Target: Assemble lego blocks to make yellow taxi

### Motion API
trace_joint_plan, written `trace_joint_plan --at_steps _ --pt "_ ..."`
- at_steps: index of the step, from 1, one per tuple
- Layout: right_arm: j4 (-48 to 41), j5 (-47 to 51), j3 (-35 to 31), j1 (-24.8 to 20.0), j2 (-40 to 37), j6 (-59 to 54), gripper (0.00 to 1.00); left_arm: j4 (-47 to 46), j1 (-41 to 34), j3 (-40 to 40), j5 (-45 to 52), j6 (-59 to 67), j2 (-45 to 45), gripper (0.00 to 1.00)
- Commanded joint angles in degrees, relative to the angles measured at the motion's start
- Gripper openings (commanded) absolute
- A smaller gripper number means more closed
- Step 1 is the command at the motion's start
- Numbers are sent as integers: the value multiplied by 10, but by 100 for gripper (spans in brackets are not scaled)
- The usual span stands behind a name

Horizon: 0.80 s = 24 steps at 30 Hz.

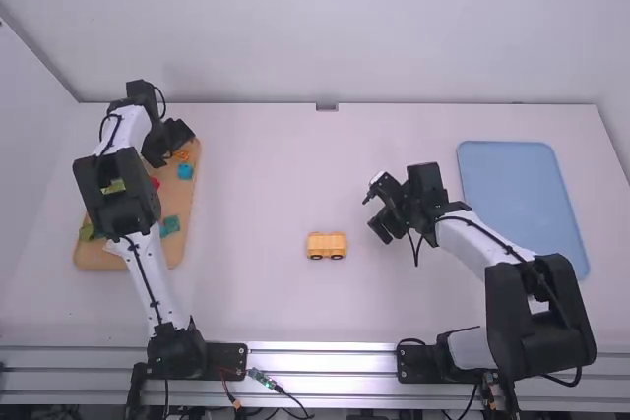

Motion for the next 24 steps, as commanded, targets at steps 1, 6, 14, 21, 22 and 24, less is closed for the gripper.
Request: trace_joint_plan --at_steps 1,6,14,21,22,24 --pt "-3 -1 -1 0 -9 4 99 -4 1 -3 -9 -21 13 86" --pt "-3 -1 -1 0 -9 4 99 17 -3 -23 -6 -38 13 70" --pt "-3 -1 -1 0 -9 4 99 40 -1 -48 -7 -46 13 64" --pt "-3 -3 -1 0 -9 4 99 39 1 -47 -8 -51 13 44" --pt "-4 -3 -1 0 -9 4 99 39 1 -47 -8 -51 13 41" --pt "-9 -3 -1 0 -9 3 99 39 -2 -47 -8 -51 13 35"
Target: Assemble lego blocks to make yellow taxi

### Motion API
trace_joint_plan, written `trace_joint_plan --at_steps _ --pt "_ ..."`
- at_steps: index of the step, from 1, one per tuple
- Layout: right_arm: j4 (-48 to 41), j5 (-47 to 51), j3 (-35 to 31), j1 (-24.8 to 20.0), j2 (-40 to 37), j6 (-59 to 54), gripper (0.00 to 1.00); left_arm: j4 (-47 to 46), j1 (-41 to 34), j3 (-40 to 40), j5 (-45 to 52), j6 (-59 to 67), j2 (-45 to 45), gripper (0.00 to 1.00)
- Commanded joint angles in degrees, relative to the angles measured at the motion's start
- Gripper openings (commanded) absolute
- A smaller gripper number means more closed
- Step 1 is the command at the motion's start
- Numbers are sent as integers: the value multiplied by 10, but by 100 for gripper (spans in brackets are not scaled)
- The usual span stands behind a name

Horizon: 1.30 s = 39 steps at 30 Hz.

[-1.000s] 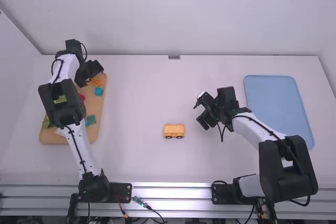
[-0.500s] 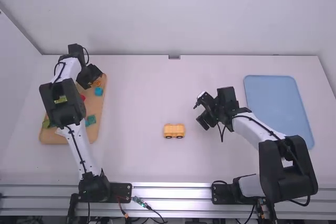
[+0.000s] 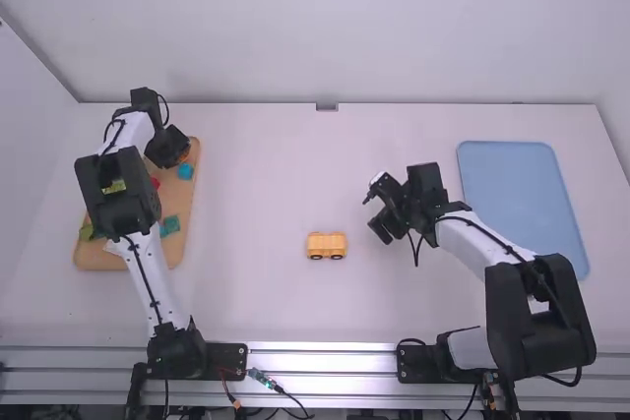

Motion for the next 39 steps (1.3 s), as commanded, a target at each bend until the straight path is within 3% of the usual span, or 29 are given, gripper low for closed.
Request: trace_joint_plan --at_steps 1,7,15,16,18,20,21,25,28,36,39 --pt "-5 -3 -1 0 -9 2 99 -2 -2 -3 -6 -1 13 35" --pt "-6 -3 -1 0 -9 2 99 -4 0 -3 -5 -1 13 36" --pt "-5 -3 -1 0 -9 2 99 -18 4 9 -6 -22 12 19" --pt "-5 -3 -1 0 -9 2 99 -21 3 14 -6 -21 12 20" --pt "-5 -3 -1 0 -9 2 99 -36 4 33 -6 -17 10 32" --pt "-4 -3 -1 0 -9 2 99 -56 2 53 -6 -18 9 31" --pt "-2 -3 -1 0 -9 2 99 -73 0 69 -8 -17 7 30" --pt "4 -3 -1 0 -9 2 99 -121 0 118 -3 -2 5 2" --pt "19 -29 -1 0 -9 2 99 -165 0 165 3 40 1 2" --pt "117 -97 -1 0 -9 157 99 -179 -6 170 217 198 -13 1" --pt "147 -120 -1 0 -9 184 99 -150 -23 139 211 202 -33 1"
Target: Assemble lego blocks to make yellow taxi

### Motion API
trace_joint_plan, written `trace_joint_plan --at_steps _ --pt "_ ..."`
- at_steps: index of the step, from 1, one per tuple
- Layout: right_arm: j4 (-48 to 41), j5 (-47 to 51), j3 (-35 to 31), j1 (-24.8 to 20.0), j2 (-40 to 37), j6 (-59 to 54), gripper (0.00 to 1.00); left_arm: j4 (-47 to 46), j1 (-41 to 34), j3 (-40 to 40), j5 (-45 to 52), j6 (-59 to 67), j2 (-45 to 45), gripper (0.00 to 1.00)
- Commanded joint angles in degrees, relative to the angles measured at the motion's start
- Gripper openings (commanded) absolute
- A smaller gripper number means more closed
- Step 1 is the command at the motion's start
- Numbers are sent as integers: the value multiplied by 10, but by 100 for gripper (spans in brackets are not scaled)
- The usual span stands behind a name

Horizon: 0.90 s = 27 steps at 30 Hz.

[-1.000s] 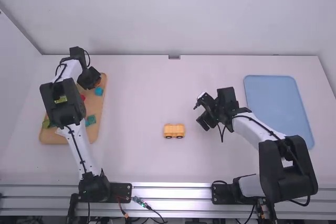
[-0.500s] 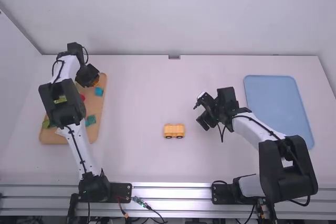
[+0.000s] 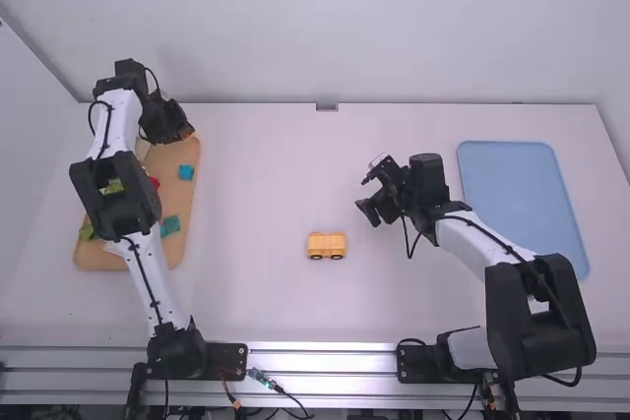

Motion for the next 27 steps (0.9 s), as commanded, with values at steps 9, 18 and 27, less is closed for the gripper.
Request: trace_joint_plan --at_steps 9,18,27 --pt "42 -42 -1 0 -9 88 99 275 -74 -330 0 63 -214 1" --pt "93 -204 -1 0 -9 100 99 461 -161 -629 215 250 -397 2" --pt "175 -436 -1 -1 51 85 98 558 -245 -759 396 367 -435 2"
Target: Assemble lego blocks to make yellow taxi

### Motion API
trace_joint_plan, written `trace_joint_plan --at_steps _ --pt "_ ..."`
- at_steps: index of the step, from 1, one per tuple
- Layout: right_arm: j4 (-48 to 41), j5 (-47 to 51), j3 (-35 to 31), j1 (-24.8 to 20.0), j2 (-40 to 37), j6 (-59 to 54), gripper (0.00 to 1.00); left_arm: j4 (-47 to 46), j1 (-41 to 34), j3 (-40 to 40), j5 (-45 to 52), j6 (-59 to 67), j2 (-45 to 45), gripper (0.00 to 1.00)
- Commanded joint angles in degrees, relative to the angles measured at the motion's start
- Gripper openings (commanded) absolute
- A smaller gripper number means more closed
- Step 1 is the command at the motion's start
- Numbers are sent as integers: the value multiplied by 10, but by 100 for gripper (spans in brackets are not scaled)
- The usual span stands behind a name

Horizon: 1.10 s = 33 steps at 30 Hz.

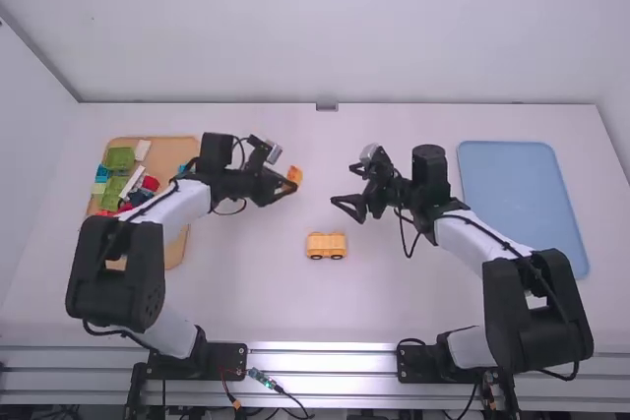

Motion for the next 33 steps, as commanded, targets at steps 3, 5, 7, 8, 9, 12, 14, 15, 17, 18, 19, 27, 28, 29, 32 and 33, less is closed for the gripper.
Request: trace_joint_plan --at_steps 3,5,7,8,9,12,14,15,17,18,19,27,28,29,32,33 --pt "65 -207 -1 -1 66 5 91 30 -12 -38 164 117 -20 2" --pt "90 -247 -1 -2 82 5 86 56 -13 -52 196 125 -20 2" --pt "123 -278 -1 -5 100 11 82 126 -12 -77 241 97 -20 2" --pt "143 -277 -1 -3 107 30 82 173 -13 -92 248 62 -20 2" --pt "153 -278 -1 -2 110 39 82 196 -14 -98 250 47 -20 2" --pt "188 -277 -1 7 113 75 79 280 -19 -127 260 20 -20 2" --pt "203 -278 -1 11 112 94 78 322 -28 -142 257 9 -20 2" --pt "217 -277 -1 16 112 111 75 357 -37 -156 255 8 -20 2" --pt "234 -275 -1 24 112 133 73 413 -54 -177 254 6 -20 2" --pt "234 -275 0 25 112 136 71 433 -59 -181 252 -9 -20 2" --pt "234 -275 0 25 112 136 71 433 -59 -181 252 -9 -20 2" --pt "229 -277 0 26 112 136 53 522 -61 -186 242 -97 -20 2" --pt "229 -277 0 26 112 135 52 521 -61 -186 241 -97 -20 2" --pt "229 -277 0 26 112 134 52 518 -63 -186 241 -94 -20 2" --pt "229 -296 0 27 112 117 47 519 -65 -186 241 -93 -20 2" --pt "229 -300 0 27 112 116 45 519 -65 -186 241 -93 -20 2"
